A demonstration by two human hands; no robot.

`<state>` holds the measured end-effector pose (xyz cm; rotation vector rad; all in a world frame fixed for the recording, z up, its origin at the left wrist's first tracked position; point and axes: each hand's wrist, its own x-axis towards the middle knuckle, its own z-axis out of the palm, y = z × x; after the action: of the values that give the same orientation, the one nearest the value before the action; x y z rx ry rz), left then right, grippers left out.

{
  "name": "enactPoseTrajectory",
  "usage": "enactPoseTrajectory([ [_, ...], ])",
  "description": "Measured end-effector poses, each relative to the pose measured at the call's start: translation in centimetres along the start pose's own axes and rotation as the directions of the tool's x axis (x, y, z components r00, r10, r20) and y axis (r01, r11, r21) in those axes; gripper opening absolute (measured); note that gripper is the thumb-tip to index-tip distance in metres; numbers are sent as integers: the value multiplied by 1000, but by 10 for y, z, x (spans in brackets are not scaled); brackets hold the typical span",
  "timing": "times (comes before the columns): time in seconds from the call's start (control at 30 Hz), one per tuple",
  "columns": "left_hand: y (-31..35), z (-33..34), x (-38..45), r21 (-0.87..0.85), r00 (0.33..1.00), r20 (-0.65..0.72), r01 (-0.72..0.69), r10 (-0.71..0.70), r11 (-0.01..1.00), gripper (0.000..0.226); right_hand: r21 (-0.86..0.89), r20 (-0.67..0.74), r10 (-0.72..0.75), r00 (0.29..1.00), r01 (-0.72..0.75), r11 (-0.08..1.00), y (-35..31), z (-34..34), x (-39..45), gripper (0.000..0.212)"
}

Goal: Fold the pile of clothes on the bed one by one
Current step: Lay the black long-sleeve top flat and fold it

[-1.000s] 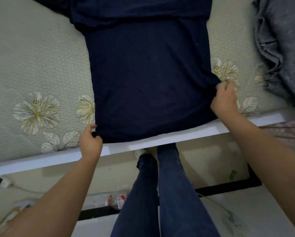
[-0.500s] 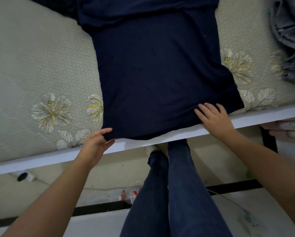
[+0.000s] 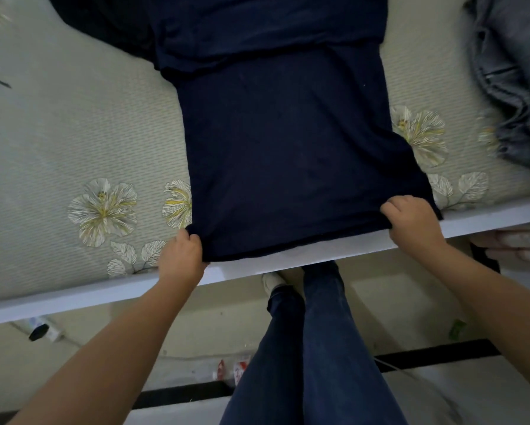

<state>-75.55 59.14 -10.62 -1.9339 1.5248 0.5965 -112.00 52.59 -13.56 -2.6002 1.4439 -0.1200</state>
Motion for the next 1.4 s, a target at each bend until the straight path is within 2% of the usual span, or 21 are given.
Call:
enactPoseTrajectory([
  [0.13, 6, 1, 5, 96, 985, -149, -72, 86, 993, 19, -50, -7, 162, 987, -162, 986, 14, -15, -17, 34],
  [0.2, 5, -1, 1, 120, 898, -327, -272, 296, 955, 21, -81, -13, 130, 991, -130, 988, 14, -22, -22, 34],
  [0.27, -2, -3, -6, 282, 753, -447, -395, 484, 874, 30, -105, -45, 33, 998, -38, 994, 9, -27, -26, 19],
  [0.37, -13, -5, -13, 414, 678, -413, -455, 608, 788, 49, -167, -11, -91, 996, 88, 982, -5, -29, -29, 20],
  [0.4, -15, -4, -14, 404, 693, -364, -485, 623, 775, 51, -183, 76, -92, 993, 104, 978, -8, -26, -30, 27],
  [0.43, -18, -4, -15, 395, 723, -299, -500, 623, 770, 52, -195, 255, -44, 966, 96, 976, -12, -26, -30, 37],
  [0.47, -22, -1, -16, 401, 762, -219, -499, 609, 768, 53, -192, 448, 23, 894, 71, 979, -13, -27, -33, 46],
  [0.5, -27, 3, -15, 419, 800, -118, -498, 589, 760, 56, -179, 619, 102, 779, 14, 984, -14, -31, -35, 50],
  [0.53, -33, 7, -16, 382, 836, -1, -507, 549, 772, 60, -171, 724, 148, 674, -32, 985, -13, -34, -35, 52],
  [0.57, -38, 7, -19, 347, 862, 113, -499, 493, 794, 63, -151, 778, 157, 608, -62, 987, -14, -38, -33, 53],
  [0.67, -46, 13, -29, 221, 854, 275, -504, 443, 835, 67, -144, 885, 144, 443, -32, 989, -24, -52, -23, 49],
  [0.77, -50, 8, -41, 65, 839, 393, -434, 377, 899, 65, -173, 929, 149, 339, 43, 984, -35, -64, -10, 36],
  [0.83, -51, -2, -46, 17, 891, 294, -367, 346, 930, 66, -231, 897, 207, 392, 15, 973, -37, -72, 3, 35],
  [0.87, -52, -8, -46, 10, 929, 176, -332, 325, 943, 68, -272, 852, 253, 459, -25, 962, -37, -77, 10, 37],
  [0.93, -51, -24, -40, -14, 967, -85, -244, 242, 970, 70, -334, 674, 354, 649, -159, 929, -31, -90, 24, 40],
  [0.97, -50, -34, -35, -40, 963, -189, -205, 194, 978, 69, -333, 555, 388, 736, -230, 914, -26, -97, 31, 41],
  [1.03, -45, -55, -20, -96, 941, -320, -148, 111, 984, 64, -315, 362, 408, 838, -302, 900, -16, -107, 47, 46],
  [1.1, -38, -79, -3, -137, 912, -406, -119, 54, 983, 60, -322, 241, 404, 882, -321, 891, -4, -116, 68, 46],
  [1.2, -31, -117, 29, -196, 878, -478, -74, -29, 978, 60, -315, 137, 407, 903, -350, 882, 16, -126, 105, 38],
  [1.3, -25, -156, 64, -251, 866, -492, -43, -89, 967, 60, -304, 119, 442, 889, -391, 869, 39, -131, 146, 36],
  [1.4, -20, -186, 95, -302, 875, -463, -9, -139, 953, 62, -272, 180, 517, 837, -463, 844, 60, -132, 192, 28],
])
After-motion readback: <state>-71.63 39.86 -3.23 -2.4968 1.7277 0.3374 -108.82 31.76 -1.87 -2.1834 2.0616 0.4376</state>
